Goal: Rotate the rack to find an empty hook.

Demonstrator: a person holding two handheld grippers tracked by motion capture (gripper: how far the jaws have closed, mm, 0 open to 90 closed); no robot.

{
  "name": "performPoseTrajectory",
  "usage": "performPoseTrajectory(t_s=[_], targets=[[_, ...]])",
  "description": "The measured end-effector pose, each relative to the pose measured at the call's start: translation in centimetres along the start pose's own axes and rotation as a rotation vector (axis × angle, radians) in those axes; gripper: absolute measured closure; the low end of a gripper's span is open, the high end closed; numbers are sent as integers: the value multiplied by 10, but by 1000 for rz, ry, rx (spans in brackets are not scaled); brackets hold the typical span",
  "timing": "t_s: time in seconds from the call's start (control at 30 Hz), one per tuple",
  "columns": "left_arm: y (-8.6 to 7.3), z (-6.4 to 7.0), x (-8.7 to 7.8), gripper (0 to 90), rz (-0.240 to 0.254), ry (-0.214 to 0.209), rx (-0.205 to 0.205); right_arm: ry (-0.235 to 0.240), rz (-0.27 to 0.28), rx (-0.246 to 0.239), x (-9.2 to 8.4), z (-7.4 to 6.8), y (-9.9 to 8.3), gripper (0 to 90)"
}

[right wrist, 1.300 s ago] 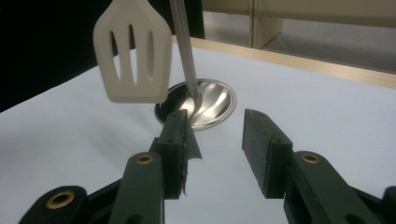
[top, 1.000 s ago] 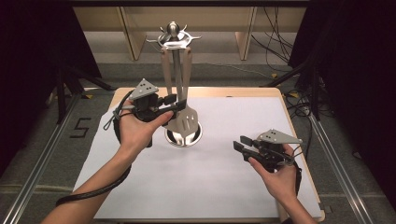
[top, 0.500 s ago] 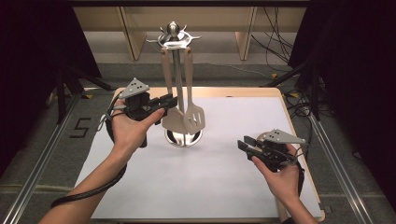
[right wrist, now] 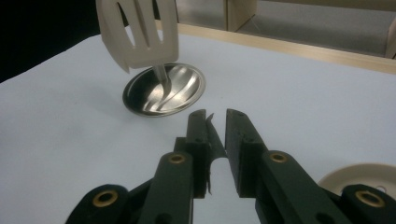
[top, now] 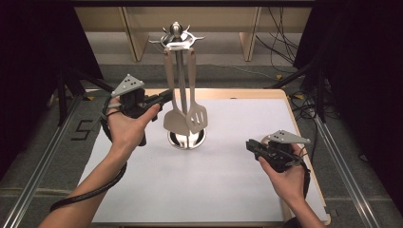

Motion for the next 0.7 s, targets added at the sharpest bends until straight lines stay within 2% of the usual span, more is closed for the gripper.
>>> performPoseTrajectory(t_s=[0.03,0.1,0.13,0.17,0.2,0.23,0.27,0.33,0.4,0.43,0.5,0.63,0.67,0.7], targets=[[3,0,0,889,8,-2,6,12,6,-14,1,1,1,803],[10,1,2,889,27,1,17,5,-3,1,3,-1,0,804],[13,1,3,889,35,1,23,-2,-2,-42,3,3,0,804],[16,2,4,889,46,0,29,-7,20,-61,6,5,1,804],[20,2,6,889,56,0,38,-13,-1,-60,5,6,-1,804],[23,3,8,889,60,1,51,-20,-14,-40,5,5,-3,803],[26,3,9,889,66,-1,55,-15,2,-52,7,6,-4,803],[34,3,12,889,81,0,56,-19,-25,-5,4,4,-6,802],[41,2,15,889,93,2,61,-22,-31,-9,3,5,-7,800],[45,1,17,889,100,1,58,-24,-21,-47,3,8,-6,799],[49,1,18,889,107,1,63,-25,-7,-47,4,8,-5,797],[59,4,21,889,122,-7,68,-22,-2,-41,3,7,-4,790],[64,8,21,889,134,-15,60,-28,-15,24,0,1,-5,786],[64,8,21,889,134,-15,60,-24,1,5,1,2,-5,785]])
Point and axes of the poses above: each handheld gripper's, and its own axes: x roughly forward along the jaws, y roughly out of its top, z roughly to its right, the point moved 9 cm from there along x, roughly forward along the jaws, and after that the axes turned 10 degrees about z, right-handed, at the moved point
